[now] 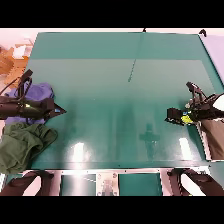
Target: Fold the shirts.
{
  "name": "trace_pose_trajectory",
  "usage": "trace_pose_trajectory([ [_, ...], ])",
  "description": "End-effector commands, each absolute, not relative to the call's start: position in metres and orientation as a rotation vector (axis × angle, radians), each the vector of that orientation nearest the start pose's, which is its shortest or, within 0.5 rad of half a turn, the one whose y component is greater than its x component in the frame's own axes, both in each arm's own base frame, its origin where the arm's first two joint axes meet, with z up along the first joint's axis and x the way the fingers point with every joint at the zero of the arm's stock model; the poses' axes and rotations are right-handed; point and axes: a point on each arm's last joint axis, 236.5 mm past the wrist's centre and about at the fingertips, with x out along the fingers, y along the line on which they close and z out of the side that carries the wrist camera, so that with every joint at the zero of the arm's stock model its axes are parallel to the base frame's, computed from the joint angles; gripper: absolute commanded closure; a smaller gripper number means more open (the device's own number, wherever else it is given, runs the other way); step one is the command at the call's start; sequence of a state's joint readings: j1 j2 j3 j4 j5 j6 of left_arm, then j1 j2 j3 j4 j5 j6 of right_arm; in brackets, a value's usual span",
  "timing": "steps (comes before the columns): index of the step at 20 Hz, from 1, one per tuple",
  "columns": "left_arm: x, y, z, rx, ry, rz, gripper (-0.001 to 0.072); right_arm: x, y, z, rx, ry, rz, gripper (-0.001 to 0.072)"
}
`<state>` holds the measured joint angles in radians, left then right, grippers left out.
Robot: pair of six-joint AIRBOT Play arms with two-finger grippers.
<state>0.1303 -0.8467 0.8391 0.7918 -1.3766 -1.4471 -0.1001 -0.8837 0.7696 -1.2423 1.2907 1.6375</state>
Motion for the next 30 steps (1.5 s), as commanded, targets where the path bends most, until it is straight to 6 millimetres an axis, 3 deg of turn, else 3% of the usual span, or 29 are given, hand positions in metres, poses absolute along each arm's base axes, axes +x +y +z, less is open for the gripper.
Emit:
trace_pose_trajectory([
  [1,0.264,-0.130,0.087,-0.626,1.219,-0.499,0.0684,0.255,0.048,0.004,0.421,1.379,0.071,0.0693],
  [6,0.294,-0.132,0.105,-0.693,1.078,-0.491,0.0684,0.255,0.048,0.004,0.421,1.379,0.071,0.0693],
  [8,0.314,-0.115,0.105,-0.627,0.985,-0.444,0.0683,0.255,0.048,0.004,0.421,1.379,0.071,0.0693],
  [10,0.340,-0.067,0.101,-0.489,0.886,-0.288,0.0647,0.255,0.048,0.004,0.421,1.378,0.071,0.0693],
  [12,0.360,0.012,0.099,-0.256,0.800,-0.054,0.0626,0.258,0.048,0.004,0.421,1.366,0.069,0.0693],
  [14,0.376,0.081,0.114,-0.066,0.689,0.128,0.0603,0.261,0.047,0.005,0.422,1.351,0.066,0.0693],
  [15,0.386,0.103,0.117,0.004,0.648,0.172,0.0298,0.261,0.047,0.005,0.422,1.351,0.066,0.0693],
  [16,0.397,0.117,0.114,0.027,0.629,0.197,0.0039,0.261,0.047,0.005,0.422,1.351,0.067,0.0692],
  [19,0.412,0.133,0.062,0.044,0.744,0.206,0.0039,0.262,0.047,0.005,0.422,1.347,0.066,0.0692],
  [22,0.411,0.133,0.014,0.021,0.871,0.186,0.0039,0.263,0.047,0.005,0.422,1.341,0.064,0.0693],
  [24,0.407,0.131,0.011,0.003,0.892,0.185,0.0044,0.263,0.047,0.005,0.422,1.342,0.065,0.0692],
  [25,0.407,0.130,0.015,-0.019,0.897,0.191,0.0212,0.263,0.047,0.005,0.422,1.341,0.065,0.0692],
  [26,0.404,0.128,0.019,-0.045,0.921,0.193,0.0529,0.265,0.046,0.006,0.422,1.336,0.064,0.0692],
  [27,0.400,0.125,0.025,-0.056,0.956,0.185,0.0678,0.267,0.046,0.006,0.423,1.326,0.062,0.0692],
  [30,0.386,0.113,0.051,-0.090,1.057,0.142,0.0686,0.267,0.047,0.006,0.427,1.325,0.065,0.0692],
])
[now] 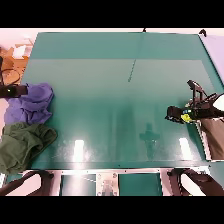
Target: Fold the shirts.
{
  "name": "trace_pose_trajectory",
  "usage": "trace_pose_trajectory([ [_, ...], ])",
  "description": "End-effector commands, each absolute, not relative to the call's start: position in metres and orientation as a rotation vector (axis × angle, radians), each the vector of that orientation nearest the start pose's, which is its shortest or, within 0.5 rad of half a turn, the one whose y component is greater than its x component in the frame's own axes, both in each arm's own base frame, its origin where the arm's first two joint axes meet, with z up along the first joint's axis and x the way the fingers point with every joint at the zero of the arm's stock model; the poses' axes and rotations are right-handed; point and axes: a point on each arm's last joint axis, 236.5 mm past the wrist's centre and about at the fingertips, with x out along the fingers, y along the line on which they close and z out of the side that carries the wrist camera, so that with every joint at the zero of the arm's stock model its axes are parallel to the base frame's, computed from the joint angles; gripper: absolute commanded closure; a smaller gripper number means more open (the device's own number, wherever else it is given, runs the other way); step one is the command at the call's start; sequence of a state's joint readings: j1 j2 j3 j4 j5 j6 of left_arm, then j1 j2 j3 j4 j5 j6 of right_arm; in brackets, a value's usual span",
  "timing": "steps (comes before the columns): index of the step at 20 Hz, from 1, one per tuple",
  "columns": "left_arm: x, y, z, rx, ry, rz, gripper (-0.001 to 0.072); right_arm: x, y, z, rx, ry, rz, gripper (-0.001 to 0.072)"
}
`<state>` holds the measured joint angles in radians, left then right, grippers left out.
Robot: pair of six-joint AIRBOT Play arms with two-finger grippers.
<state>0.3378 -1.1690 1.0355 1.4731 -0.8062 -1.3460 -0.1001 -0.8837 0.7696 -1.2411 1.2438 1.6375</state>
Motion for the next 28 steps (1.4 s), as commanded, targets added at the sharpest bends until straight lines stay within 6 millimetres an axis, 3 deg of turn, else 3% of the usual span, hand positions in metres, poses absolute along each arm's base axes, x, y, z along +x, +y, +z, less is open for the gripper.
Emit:
trace_pose_trajectory([
  [1,0.379,0.107,0.057,-0.104,1.092,0.125,0.0686,0.267,0.048,0.007,0.431,1.325,0.067,0.0693],
  [4,0.377,0.113,0.071,-0.119,1.058,0.171,0.0687,0.268,0.053,0.008,0.451,1.324,0.081,0.0693],
  [7,0.388,0.122,0.053,-0.113,1.040,0.201,0.0680,0.268,0.058,0.010,0.473,1.321,0.096,0.0693],
  [9,0.395,0.122,0.021,-0.139,1.074,0.193,-0.0013,0.268,0.058,0.010,0.473,1.321,0.095,0.0693],
  [13,0.403,0.125,-0.037,-0.165,1.175,0.188,-0.0010,0.268,0.058,0.010,0.473,1.321,0.095,0.0693],
  [16,0.398,0.125,-0.081,-0.179,1.273,0.181,0.0004,0.268,0.058,0.010,0.473,1.321,0.095,0.0693],
  [17,0.395,0.124,-0.091,-0.185,1.299,0.178,0.0172,0.268,0.058,0.010,0.473,1.321,0.095,0.0693],
  [18,0.394,0.123,-0.094,-0.188,1.310,0.176,0.0482,0.268,0.058,0.010,0.473,1.321,0.095,0.0693],
  [19,0.396,0.124,-0.093,-0.184,1.304,0.174,0.0672,0.268,0.058,0.010,0.473,1.321,0.095,0.0692],
  [22,0.409,0.123,-0.068,-0.192,1.286,0.169,0.0686,0.269,0.058,0.010,0.472,1.320,0.095,0.0693],
  [24,0.420,0.102,-0.039,-0.209,1.298,0.111,0.0686,0.269,0.057,0.011,0.472,1.318,0.094,0.0693],
  [26,0.437,0.055,0.011,-0.198,1.241,-0.005,0.0686,0.275,0.056,0.012,0.471,1.293,0.088,0.0692],
  [28,0.458,-0.014,0.091,-0.157,1.056,-0.150,0.0686,0.281,0.054,0.014,0.472,1.265,0.084,0.0692],
])
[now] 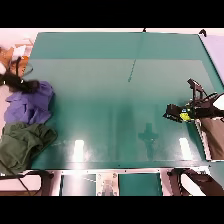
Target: Fold the shirts.
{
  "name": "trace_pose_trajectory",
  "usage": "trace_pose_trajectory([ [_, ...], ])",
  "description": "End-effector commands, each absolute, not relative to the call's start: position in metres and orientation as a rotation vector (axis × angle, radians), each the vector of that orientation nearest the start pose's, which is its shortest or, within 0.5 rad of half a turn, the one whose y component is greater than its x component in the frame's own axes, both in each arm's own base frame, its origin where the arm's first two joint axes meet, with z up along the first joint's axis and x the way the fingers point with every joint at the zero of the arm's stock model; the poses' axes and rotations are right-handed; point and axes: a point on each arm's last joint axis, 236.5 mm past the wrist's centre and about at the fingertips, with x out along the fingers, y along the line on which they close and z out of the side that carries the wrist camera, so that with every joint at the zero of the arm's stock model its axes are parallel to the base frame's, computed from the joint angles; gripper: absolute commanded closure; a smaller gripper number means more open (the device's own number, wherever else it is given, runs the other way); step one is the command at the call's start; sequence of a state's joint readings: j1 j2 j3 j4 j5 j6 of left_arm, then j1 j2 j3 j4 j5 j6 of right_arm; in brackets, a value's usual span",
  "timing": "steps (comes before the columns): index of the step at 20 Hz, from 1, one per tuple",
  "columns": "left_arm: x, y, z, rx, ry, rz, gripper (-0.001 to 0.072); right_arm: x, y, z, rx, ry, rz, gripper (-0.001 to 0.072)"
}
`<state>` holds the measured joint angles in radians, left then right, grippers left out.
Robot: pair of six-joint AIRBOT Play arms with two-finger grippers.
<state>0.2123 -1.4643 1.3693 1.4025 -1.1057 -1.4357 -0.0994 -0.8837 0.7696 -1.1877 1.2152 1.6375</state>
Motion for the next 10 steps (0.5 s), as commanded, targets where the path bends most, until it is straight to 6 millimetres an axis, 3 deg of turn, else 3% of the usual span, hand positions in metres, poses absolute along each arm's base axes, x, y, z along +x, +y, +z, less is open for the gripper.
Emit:
trace_pose_trajectory([
  [1,0.459,-0.056,0.140,-0.151,0.949,-0.241,0.0686,0.284,0.053,0.015,0.472,1.253,0.082,0.0692],
  [3,0.441,-0.140,0.222,-0.180,0.796,-0.437,0.0687,0.289,0.051,0.021,0.473,1.229,0.078,0.0692],
  [5,0.408,-0.210,0.263,-0.183,0.753,-0.614,0.0686,0.297,0.050,0.033,0.472,1.198,0.082,0.0692],
  [7,0.374,-0.267,0.262,-0.144,0.780,-0.745,0.0686,0.304,0.049,0.046,0.466,1.167,0.088,0.0693],
  [10,0.338,-0.343,0.223,-0.087,0.882,-0.889,0.0686,0.311,0.048,0.061,0.458,1.132,0.095,0.0692],
])
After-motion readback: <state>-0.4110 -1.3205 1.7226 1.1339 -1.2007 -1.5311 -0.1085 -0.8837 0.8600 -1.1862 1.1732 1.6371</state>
